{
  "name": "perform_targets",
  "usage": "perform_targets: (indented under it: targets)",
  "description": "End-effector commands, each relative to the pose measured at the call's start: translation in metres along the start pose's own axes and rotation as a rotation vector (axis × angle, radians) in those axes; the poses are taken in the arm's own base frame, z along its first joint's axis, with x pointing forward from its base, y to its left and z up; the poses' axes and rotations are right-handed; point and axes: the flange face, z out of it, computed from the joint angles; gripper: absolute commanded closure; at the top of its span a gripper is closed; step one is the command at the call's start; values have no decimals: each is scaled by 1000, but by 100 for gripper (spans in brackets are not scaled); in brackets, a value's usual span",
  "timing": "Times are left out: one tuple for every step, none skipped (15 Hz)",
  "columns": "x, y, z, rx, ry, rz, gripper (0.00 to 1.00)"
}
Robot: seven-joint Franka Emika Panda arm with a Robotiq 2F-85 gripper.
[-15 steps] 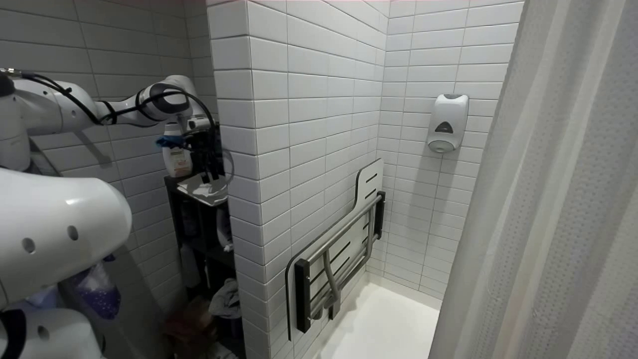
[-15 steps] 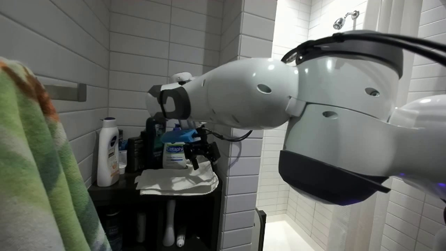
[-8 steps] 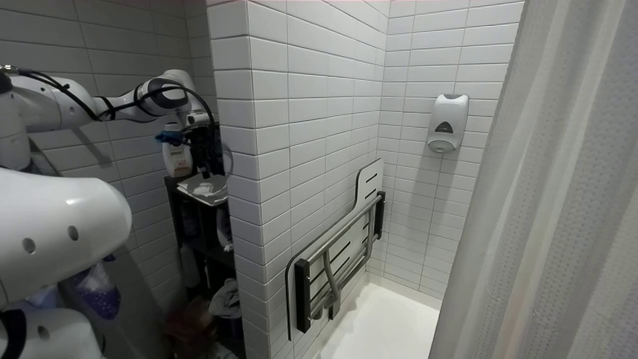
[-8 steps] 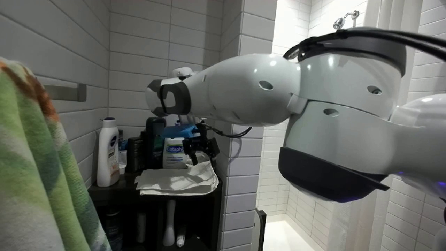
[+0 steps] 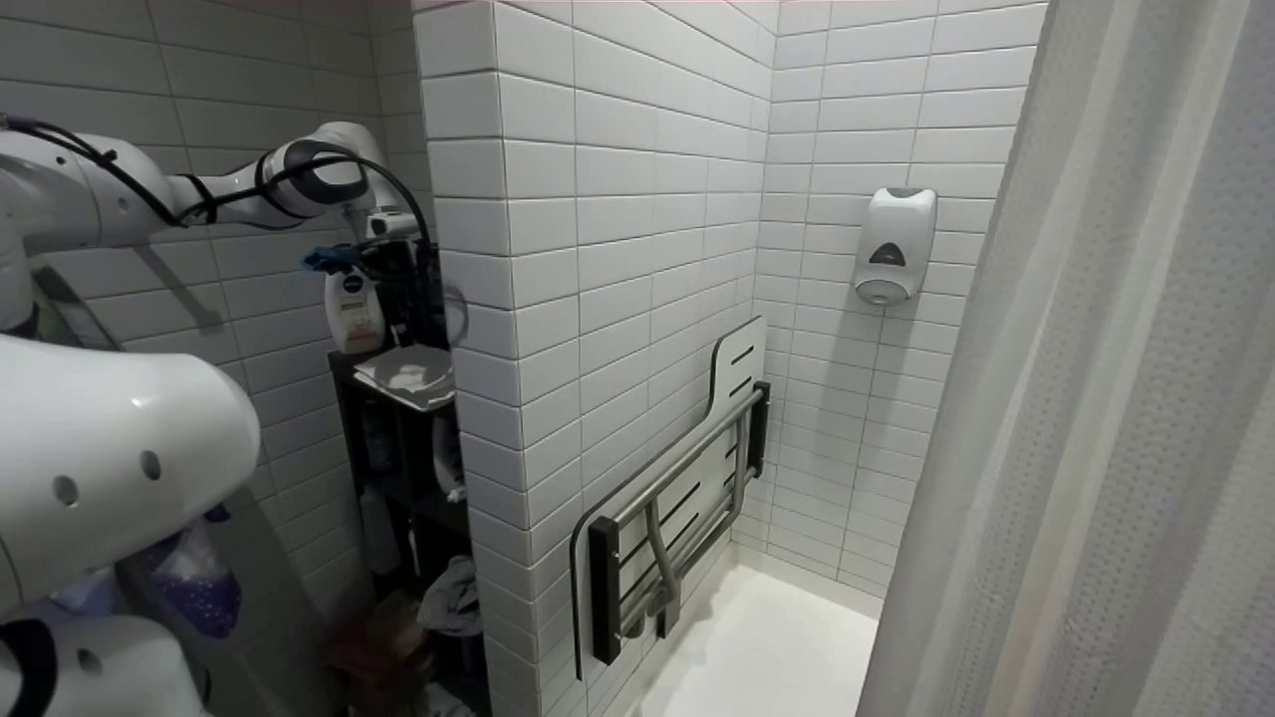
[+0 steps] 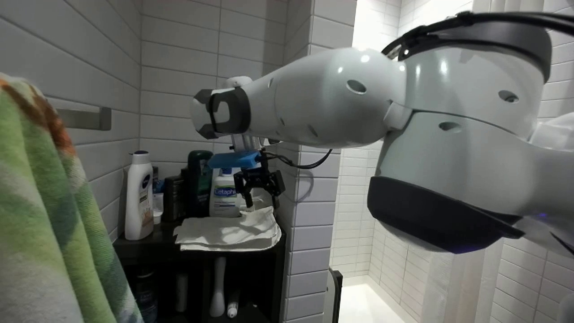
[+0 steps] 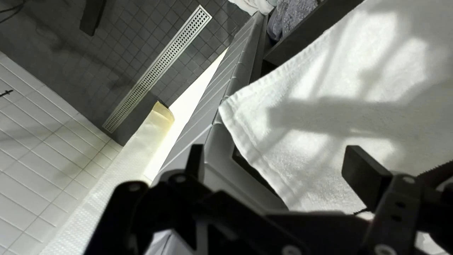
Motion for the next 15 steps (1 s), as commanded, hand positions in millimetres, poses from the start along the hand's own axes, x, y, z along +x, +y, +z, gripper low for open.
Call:
perform_targets:
  targets:
    - [1, 25, -10, 41, -63, -97, 0]
    - [0, 31, -10, 40, -72, -130, 0]
    - [-1, 37, -10, 40, -81, -163, 0]
    - [-2, 42, -9, 40, -92, -195, 0]
    - [-4, 47, -8, 39, -104, -229, 0]
    - [-5, 52, -6, 38, -109, -254, 0]
    - [-6, 57, -5, 41, -127, -289, 0]
    - [-7, 61, -3, 39, -138, -320, 0]
    - [-9, 66, 0, 36, -148, -353, 0]
    - [-9, 71, 2, 33, -157, -388, 0]
    - [-10, 77, 3, 29, -160, -415, 0]
    - [-9, 82, 4, 24, -162, -439, 0]
    - [-9, 86, 5, 17, -164, -461, 0]
    - [-7, 92, 7, 9, -164, -484, 0]
    - [-6, 98, 8, -2, -161, -506, 0]
